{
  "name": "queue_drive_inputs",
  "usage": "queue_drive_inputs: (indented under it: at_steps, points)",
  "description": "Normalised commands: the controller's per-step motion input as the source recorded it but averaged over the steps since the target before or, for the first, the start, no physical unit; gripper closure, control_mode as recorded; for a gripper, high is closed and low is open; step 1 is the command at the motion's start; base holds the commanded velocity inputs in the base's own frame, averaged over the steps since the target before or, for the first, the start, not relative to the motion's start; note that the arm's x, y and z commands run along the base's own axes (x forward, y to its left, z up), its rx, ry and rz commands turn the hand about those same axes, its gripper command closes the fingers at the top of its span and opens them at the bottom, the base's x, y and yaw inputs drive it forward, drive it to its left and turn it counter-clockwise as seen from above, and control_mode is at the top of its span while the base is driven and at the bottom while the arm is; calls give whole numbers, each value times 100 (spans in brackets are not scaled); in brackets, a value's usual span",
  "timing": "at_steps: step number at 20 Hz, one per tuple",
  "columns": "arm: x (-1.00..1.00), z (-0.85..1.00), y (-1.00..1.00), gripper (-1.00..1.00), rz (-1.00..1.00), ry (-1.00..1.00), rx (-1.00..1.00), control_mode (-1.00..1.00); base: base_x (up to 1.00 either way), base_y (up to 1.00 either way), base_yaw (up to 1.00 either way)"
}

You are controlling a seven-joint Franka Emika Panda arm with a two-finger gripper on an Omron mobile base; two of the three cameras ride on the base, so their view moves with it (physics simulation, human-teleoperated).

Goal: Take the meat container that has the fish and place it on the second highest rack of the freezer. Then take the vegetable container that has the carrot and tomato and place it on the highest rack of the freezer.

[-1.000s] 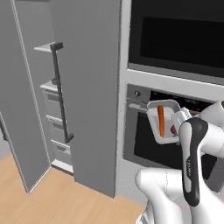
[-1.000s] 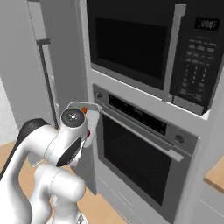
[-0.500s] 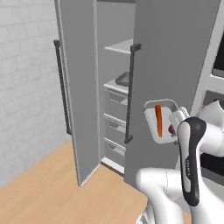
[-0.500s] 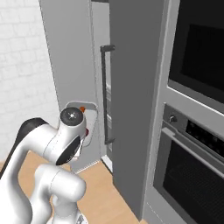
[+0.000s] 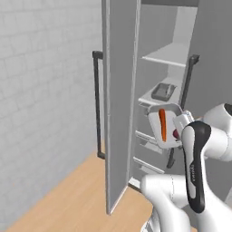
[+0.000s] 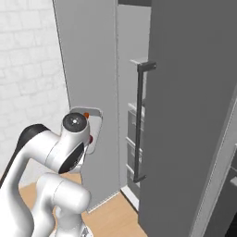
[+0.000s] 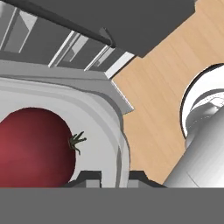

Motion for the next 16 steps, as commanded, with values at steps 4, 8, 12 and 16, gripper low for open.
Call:
queue_drive_inputs:
  at_steps: [4,8,12,16]
  points:
    - [0,0,0,100,0,0,0,100,54,41,-36]
    - [0,0,0,100,0,0,0,100,37,34,-41]
    - [0,0,0,100,0,0,0,100,29,42,-39]
    - [0,0,0,100,0,0,0,100,31,43,-42]
